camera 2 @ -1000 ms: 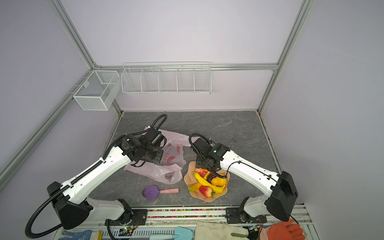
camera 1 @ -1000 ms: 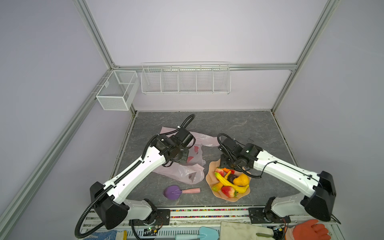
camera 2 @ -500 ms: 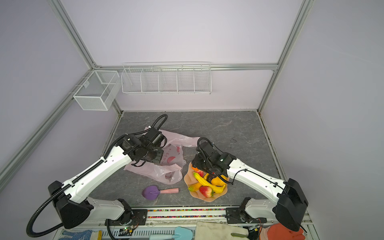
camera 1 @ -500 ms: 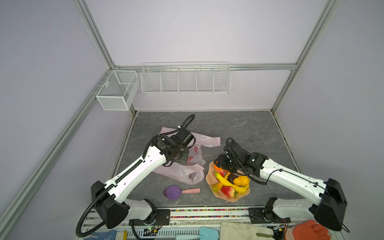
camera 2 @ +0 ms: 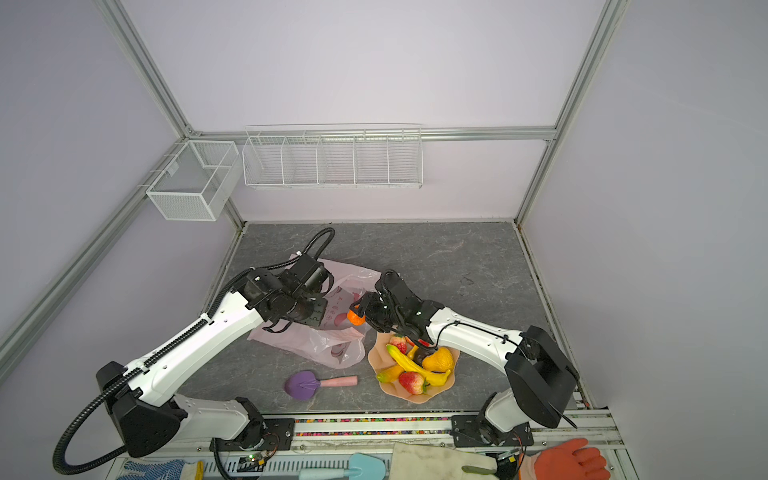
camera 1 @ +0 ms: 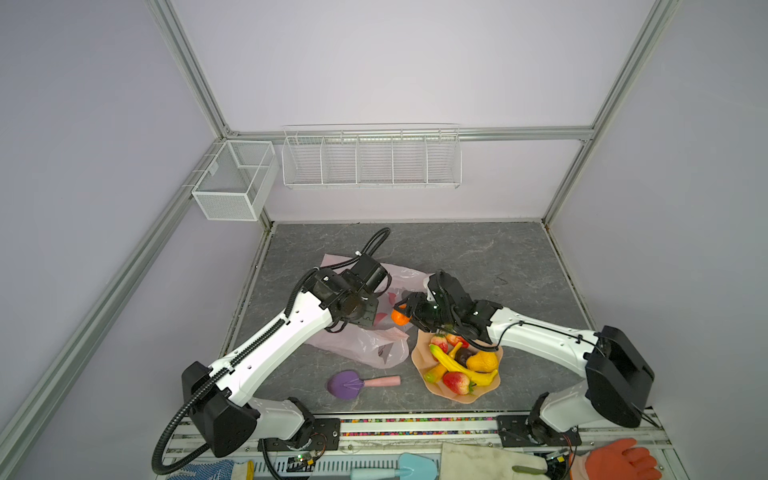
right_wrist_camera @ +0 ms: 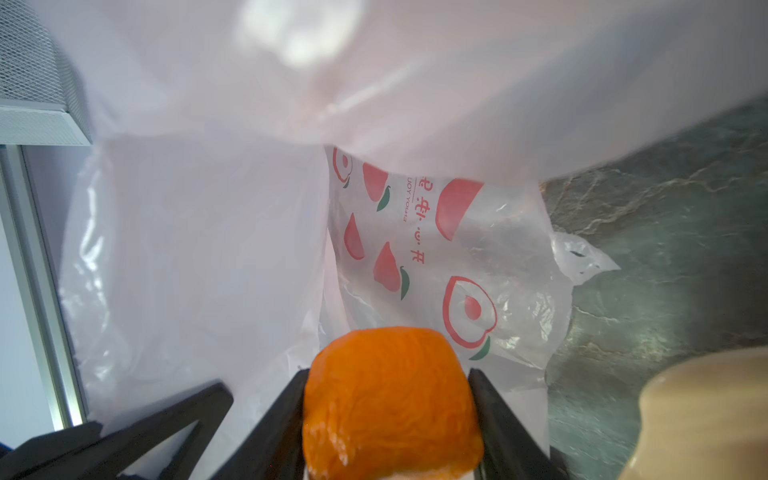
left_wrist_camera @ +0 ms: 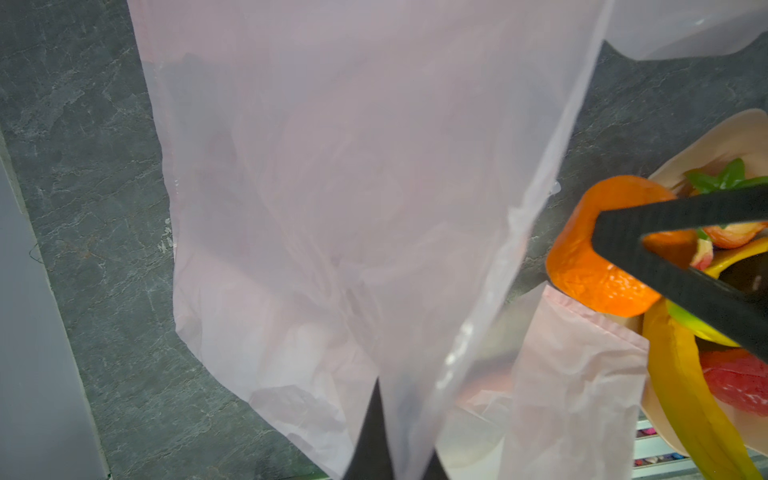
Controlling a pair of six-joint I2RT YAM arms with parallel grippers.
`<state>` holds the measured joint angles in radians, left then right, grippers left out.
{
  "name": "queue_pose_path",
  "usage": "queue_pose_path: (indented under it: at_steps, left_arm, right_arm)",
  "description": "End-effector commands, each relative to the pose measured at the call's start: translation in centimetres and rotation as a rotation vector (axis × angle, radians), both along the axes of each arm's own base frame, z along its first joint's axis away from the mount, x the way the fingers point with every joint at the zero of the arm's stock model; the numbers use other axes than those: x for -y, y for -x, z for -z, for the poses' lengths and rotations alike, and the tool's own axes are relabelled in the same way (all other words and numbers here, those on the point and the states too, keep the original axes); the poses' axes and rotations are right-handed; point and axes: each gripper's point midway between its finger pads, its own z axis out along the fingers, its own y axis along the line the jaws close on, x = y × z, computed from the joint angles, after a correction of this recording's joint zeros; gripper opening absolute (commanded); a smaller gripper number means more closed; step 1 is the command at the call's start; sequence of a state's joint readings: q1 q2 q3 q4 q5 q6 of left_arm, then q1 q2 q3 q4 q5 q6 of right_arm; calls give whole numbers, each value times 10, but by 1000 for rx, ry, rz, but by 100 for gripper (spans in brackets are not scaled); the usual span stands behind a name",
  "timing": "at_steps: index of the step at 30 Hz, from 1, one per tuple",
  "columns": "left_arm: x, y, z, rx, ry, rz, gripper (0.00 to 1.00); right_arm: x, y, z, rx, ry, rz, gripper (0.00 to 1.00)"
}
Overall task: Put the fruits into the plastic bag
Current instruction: 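Carry the orange with the right gripper into the bag mouth and release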
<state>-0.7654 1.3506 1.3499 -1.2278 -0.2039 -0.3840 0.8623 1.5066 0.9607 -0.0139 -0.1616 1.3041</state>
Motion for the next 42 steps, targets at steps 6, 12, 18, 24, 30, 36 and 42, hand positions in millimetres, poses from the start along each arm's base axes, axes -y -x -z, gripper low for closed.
queue_pose_path:
  at_steps: [6, 12, 18, 24, 30, 36, 42]
  left_arm:
    - [7, -5, -12, 6, 71, -24, 0]
    - [10, -5, -16, 9, 88, -22, 0]
    - [12, -5, -18, 16, 109, -15, 0]
    - [15, -9, -23, 40, 126, -12, 0]
    - [15, -11, -28, 61, 126, -3, 0]
    - [12, -12, -30, 78, 117, 5, 0]
    - [11, -12, -29, 84, 111, 12, 0]
  right_arm:
    - [-40, 18, 6, -81, -139, -21, 29]
    - [-55, 23, 13, -108, -152, -34, 28]
    - [-69, 18, 16, -115, -143, -59, 28]
    - [-102, 6, 26, -153, -165, -88, 28]
    - [-147, -5, 41, -236, -236, -99, 28]
    - [-179, -2, 62, -307, -265, -114, 32]
    - [-190, 2, 79, -361, -267, -112, 46]
